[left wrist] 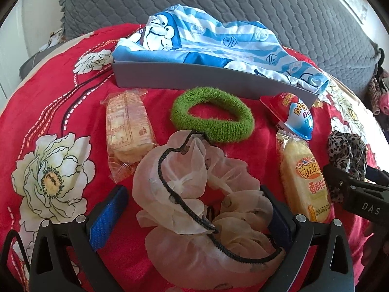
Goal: Organize objects
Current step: 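Grasp the sheer beige scrunchie with the left gripper while the right grasps the leopard scrunchie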
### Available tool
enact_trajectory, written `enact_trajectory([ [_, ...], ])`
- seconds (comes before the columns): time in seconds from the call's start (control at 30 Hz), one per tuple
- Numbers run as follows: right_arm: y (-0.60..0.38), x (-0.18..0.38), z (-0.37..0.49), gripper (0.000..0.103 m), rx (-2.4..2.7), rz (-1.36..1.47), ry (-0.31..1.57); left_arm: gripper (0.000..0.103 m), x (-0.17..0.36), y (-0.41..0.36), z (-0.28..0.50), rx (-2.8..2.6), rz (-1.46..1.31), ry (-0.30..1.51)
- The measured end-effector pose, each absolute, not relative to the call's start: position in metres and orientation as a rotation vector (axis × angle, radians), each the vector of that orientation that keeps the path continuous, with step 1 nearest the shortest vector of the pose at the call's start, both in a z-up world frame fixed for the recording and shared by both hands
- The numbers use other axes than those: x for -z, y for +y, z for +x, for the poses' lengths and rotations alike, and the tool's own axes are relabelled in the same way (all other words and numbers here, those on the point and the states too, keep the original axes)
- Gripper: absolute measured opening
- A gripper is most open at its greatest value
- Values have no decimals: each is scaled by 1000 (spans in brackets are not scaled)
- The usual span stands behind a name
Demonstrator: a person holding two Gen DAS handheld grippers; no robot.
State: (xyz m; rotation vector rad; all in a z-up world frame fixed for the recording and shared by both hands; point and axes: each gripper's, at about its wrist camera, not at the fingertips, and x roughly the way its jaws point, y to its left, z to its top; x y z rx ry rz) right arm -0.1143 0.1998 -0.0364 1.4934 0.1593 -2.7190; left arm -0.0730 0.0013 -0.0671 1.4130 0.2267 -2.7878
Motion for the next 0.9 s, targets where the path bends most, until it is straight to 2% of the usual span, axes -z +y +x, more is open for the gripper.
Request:
enact_trajectory([
  [0.27, 201, 36, -117, 80, 2715, 1487, 155, 102, 66, 0, -75, 2800, 1425, 256],
  [0.4, 200, 34, -117, 67, 2708, 1476, 158, 96, 64, 1, -72, 2816, 1433, 268],
  [0.47, 199, 34, -117, 59, 2700, 1477, 167, 90, 64, 2, -71, 2822, 1445, 269],
  [0.53, 198, 33, -116, 52, 2690, 1477, 178, 74, 63, 4, -69, 2835, 1449, 270],
  [0.6, 197, 33, -115, 45, 2684, 1479, 185, 67, 63, 6, -69, 2844, 1456, 255],
  [0.9, 199, 32, -116, 30, 2660, 1495, 154, 46, 61, 8, -66, 2864, 1477, 262],
])
